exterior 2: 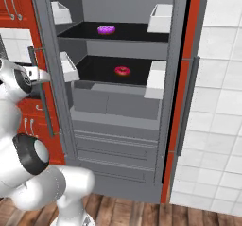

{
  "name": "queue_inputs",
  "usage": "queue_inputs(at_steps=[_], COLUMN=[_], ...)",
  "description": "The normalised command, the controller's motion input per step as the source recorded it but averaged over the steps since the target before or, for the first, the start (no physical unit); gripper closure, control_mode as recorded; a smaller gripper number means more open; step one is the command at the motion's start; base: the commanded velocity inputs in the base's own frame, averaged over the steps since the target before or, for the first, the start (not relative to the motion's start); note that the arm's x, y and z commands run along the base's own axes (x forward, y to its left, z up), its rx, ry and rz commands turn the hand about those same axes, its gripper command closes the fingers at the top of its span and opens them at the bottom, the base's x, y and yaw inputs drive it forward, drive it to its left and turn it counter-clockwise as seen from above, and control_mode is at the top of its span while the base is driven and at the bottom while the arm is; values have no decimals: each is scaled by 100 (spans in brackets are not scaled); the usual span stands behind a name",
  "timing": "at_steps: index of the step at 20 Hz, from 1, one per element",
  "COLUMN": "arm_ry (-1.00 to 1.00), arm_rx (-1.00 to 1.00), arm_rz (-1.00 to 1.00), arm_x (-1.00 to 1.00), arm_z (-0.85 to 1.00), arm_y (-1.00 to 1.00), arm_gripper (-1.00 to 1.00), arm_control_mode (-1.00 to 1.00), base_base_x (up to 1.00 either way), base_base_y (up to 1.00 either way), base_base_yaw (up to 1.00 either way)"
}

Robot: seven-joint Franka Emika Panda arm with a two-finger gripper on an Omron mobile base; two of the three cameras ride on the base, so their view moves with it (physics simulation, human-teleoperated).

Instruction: Take the donuts from the fridge and place them on the empty tray on the dining counter.

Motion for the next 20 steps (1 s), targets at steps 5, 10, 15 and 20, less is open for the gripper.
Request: queue_inputs(at_steps=[5, 10, 15, 20], arm_ry=[-12, -7, 10, 5], arm_rx=[-1, 0, -2, -9], arm_rz=[0, 0, 6, 21], arm_x=[-100, -99, -27, 0], arm_z=[31, 57, 31, 1], arm_y=[-26, -90, -78, -80], arm_gripper=[-100, -100, -100, -100], arm_control_mode=[-100, -100, -100, -100], base_base_x=[0, 0, 0, 0], base_base_y=[0, 0, 0, 0], base_base_yaw=[0, 0, 0, 0])
